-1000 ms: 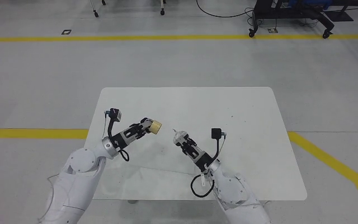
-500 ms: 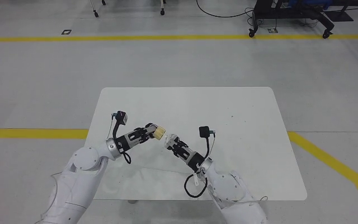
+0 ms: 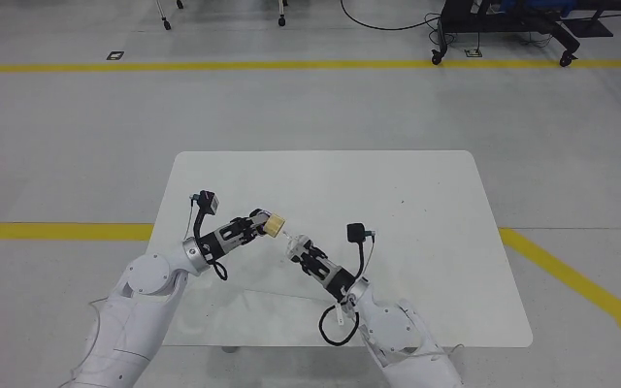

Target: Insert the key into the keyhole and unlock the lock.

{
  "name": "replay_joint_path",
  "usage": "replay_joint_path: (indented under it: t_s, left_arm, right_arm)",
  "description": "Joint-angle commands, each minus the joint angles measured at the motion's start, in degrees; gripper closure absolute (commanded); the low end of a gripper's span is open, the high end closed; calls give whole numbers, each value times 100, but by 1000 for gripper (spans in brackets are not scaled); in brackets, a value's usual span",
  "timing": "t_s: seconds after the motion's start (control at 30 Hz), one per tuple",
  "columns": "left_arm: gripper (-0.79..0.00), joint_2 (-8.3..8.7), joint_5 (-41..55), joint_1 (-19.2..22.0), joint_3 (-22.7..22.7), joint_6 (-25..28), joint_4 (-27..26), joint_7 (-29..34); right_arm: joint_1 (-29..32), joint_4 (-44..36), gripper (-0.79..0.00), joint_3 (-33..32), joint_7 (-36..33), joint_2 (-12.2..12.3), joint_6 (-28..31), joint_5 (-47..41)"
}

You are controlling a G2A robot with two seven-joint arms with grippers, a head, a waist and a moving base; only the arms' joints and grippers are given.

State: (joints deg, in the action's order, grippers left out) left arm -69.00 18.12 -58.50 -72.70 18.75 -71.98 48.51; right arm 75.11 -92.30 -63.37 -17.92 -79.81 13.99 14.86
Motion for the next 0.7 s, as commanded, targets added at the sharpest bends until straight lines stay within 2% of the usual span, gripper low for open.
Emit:
replay_joint_path:
  t_s: [0.0,0.2,0.5,0.67]
  left_arm:
    - [0,1,-9,0,11,25,6,2]
    - [0,7,-68,8,46,61,-10,-2]
    - [0,25,-80,8,48,46,-11,36]
    - [0,53,298,106,30,-415,172,653]
  right_arm:
    - [-18,14,0,18,-1,-1,-13,1]
    - [-40,69,0,65,29,-3,-51,26]
    - [106,189,0,143,173,8,219,116]
    - [173,209,0,146,96,25,401,57]
